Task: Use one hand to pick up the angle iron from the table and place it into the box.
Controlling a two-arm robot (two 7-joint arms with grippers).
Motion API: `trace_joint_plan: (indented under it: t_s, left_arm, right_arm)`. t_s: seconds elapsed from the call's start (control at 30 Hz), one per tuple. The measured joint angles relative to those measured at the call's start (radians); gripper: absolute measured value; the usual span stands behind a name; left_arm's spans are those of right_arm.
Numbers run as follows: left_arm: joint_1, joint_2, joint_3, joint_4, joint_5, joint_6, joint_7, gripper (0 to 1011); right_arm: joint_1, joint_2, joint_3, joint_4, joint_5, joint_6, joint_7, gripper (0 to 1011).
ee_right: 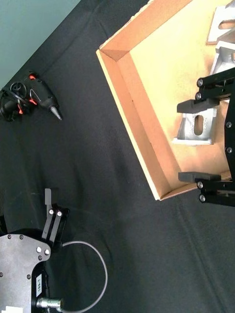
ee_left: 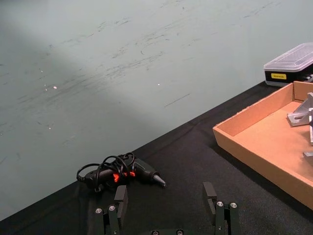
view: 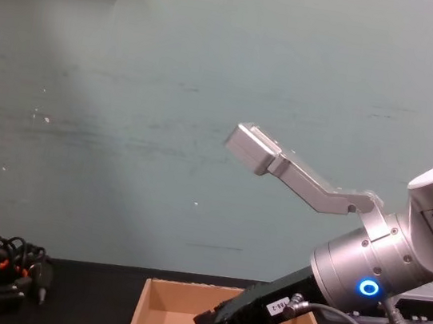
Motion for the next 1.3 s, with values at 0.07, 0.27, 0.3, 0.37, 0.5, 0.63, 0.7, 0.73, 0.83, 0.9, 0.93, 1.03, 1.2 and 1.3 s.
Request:
trace_joint_plan:
  t_s: [0.07, 0.27, 0.3, 0.37, 0.5, 0.63, 0.7, 0.73, 0.83, 0.9, 0.93, 1.03, 1.2, 1.3]
  left_arm:
    - [0.000, 0.000, 0.000, 0.000, 0.000, 0.000, 0.000, 1000]
    - [0.000, 0.000, 0.000, 0.000, 0.000, 0.000, 0.000, 1000]
    - [0.000, 0.000, 0.000, 0.000, 0.000, 0.000, 0.000, 1000]
    - [0.000, 0.000, 0.000, 0.000, 0.000, 0.000, 0.000, 1000]
    - [0.000, 0.000, 0.000, 0.000, 0.000, 0.000, 0.000, 1000]
    - [0.000, 0.000, 0.000, 0.000, 0.000, 0.000, 0.000, 1000]
    - [0.000, 0.000, 0.000, 0.000, 0.000, 0.000, 0.000, 1000]
    - [0.000, 0.000, 0.000, 0.000, 0.000, 0.000, 0.000, 1000]
    - [0.000, 0.000, 0.000, 0.000, 0.000, 0.000, 0.000, 1000]
    - [0.000, 0.000, 0.000, 0.000, 0.000, 0.000, 0.000, 1000]
    - [0.000, 0.000, 0.000, 0.000, 0.000, 0.000, 0.000, 1000]
    - [0.000, 0.000, 0.000, 0.000, 0.000, 0.000, 0.000, 1000]
    - [0.000, 0.000, 0.000, 0.000, 0.000, 0.000, 0.000, 1000]
    - [0.000, 0.000, 0.000, 0.000, 0.000, 0.000, 0.000, 1000]
  right_arm:
    - [0.000, 0.000, 0.000, 0.000, 0.000, 0.000, 0.000, 797]
    - [0.000, 0.001, 0.000, -0.001, 0.001, 0.000, 0.000, 966]
    - [0.000, 0.001, 0.000, -0.001, 0.001, 0.000, 0.000, 978]
    - [0.000, 0.001, 0.000, -0.001, 0.001, 0.000, 0.000, 1004]
    - [0.000, 0.001, 0.000, -0.001, 0.001, 0.000, 0.000, 1004]
    - [0.000, 0.001, 0.000, -0.001, 0.001, 0.000, 0.000, 1004]
    - [0.000, 0.001, 0.000, -0.001, 0.001, 0.000, 0.000, 1004]
    - [0.000, 0.001, 0.000, -0.001, 0.001, 0.000, 0.000, 1004]
    - [0.000, 0.001, 0.000, -0.001, 0.001, 0.000, 0.000, 1004]
    - [-0.001, 0.001, 0.001, -0.001, 0.001, -0.001, 0.000, 1004]
    - [-0.003, 0.001, 0.004, -0.003, 0.001, -0.003, 0.000, 1004]
    - [-0.013, 0.005, 0.020, -0.015, 0.001, -0.010, 0.001, 1004]
    - [-0.041, 0.027, 0.052, -0.066, 0.007, -0.018, -0.003, 1004]
    - [-0.062, 0.047, 0.072, -0.104, 0.016, -0.026, -0.008, 1004]
